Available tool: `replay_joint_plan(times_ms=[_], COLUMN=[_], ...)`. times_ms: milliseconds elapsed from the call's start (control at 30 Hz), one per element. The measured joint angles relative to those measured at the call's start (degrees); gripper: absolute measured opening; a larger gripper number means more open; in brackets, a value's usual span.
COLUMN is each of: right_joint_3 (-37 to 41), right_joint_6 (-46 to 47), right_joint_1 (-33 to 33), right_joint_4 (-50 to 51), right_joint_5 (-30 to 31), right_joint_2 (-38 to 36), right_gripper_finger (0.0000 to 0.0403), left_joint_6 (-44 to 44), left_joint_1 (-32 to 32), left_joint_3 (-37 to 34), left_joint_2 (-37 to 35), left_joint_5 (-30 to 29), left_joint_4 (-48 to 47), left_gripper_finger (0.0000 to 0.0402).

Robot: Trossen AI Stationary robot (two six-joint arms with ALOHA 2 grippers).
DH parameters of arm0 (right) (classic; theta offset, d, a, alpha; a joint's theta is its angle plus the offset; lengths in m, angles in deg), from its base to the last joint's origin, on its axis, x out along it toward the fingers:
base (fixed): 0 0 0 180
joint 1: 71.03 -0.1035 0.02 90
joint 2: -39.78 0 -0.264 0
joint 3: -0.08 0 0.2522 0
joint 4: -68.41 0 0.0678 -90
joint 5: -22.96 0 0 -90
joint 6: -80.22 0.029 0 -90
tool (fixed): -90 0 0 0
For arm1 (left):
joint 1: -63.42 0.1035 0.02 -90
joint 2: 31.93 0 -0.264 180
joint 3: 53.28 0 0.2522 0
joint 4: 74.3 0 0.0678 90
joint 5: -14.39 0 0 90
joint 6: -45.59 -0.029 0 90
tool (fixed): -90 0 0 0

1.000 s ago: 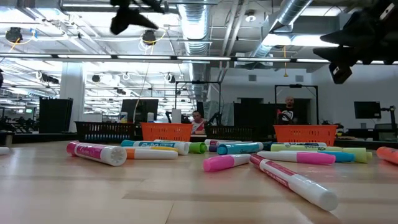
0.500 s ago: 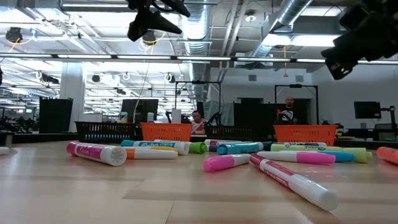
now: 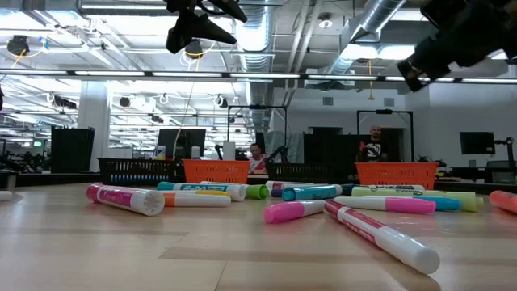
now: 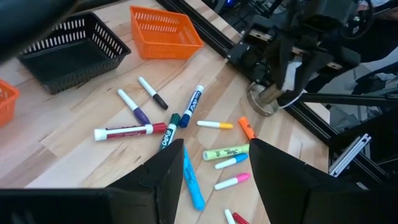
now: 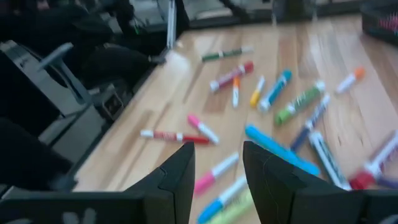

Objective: Pick & Place Markers
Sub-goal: Put the orange highlighter pen into the left black bin

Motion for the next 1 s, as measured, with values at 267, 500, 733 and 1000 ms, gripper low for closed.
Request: replay_joint_plan(times_ms=[267, 500, 733, 1000], right_joint_3=[0.0, -2.5, -8.7, -12.6], right_joint_6=[2.9, 12.3, 11.4, 11.4], right_joint_1=[0.5, 2.4, 1.3, -0.4], right_joint_4=[-25.0, -28.2, -28.3, -23.0], right_joint_5=[10.0, 10.2, 10.3, 9.2], right_joint_2=[10.4, 18.2, 24.3, 30.4], right_gripper_finger=[0.0125, 0.0125, 0.0125, 0.0125], left_joint_6=[-3.1, -3.5, -3.2, -3.1], left_joint_1=[0.4, 0.9, 0.9, 0.9], left_joint_3=[0.0, 0.0, 0.0, 0.0], left_joint_2=[0.0, 0.0, 0.0, 0.0], left_joint_5=[0.0, 0.0, 0.0, 0.0], left_joint_4=[0.0, 0.0, 0.0, 0.2], left_gripper_finger=[0.0181, 0.0181, 0.0181, 0.0181])
